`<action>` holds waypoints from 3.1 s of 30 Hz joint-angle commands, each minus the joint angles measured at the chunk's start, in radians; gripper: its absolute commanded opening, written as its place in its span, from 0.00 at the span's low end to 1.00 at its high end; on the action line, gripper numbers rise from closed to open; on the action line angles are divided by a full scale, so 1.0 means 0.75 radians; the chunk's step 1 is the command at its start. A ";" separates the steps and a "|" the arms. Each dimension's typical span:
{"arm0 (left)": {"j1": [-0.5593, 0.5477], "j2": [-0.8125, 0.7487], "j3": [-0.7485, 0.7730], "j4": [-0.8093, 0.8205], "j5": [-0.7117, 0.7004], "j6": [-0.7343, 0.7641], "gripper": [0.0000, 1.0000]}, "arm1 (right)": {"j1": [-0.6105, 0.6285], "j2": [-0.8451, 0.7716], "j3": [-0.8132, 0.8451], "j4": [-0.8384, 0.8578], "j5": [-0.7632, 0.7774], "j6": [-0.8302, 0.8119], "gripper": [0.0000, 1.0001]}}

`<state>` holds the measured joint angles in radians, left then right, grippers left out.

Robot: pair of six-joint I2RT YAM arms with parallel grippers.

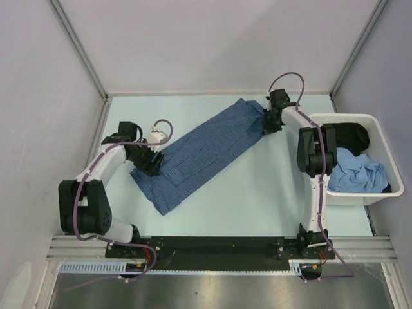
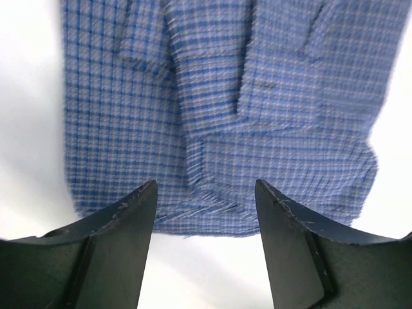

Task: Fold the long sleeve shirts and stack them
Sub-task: Fold the shirt

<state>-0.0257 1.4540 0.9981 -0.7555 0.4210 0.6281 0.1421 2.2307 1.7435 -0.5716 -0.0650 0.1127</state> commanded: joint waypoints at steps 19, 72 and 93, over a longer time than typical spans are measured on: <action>0.085 0.483 0.273 0.024 -0.074 -0.136 0.49 | 0.021 -0.166 0.050 -0.142 -0.253 -0.116 0.56; -0.174 -0.512 -0.365 0.193 0.298 0.502 0.96 | 0.031 -0.730 -0.823 -0.246 -0.417 -0.543 0.57; -0.550 -0.601 -0.625 -0.046 0.476 1.416 0.92 | 0.828 -1.849 -1.535 -0.181 -0.562 -1.604 0.87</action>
<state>-0.3386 1.0248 0.5697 -0.7513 0.7830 1.5532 0.6033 0.9829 0.6792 -0.6205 -0.5266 -0.8555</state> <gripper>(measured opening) 0.957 0.911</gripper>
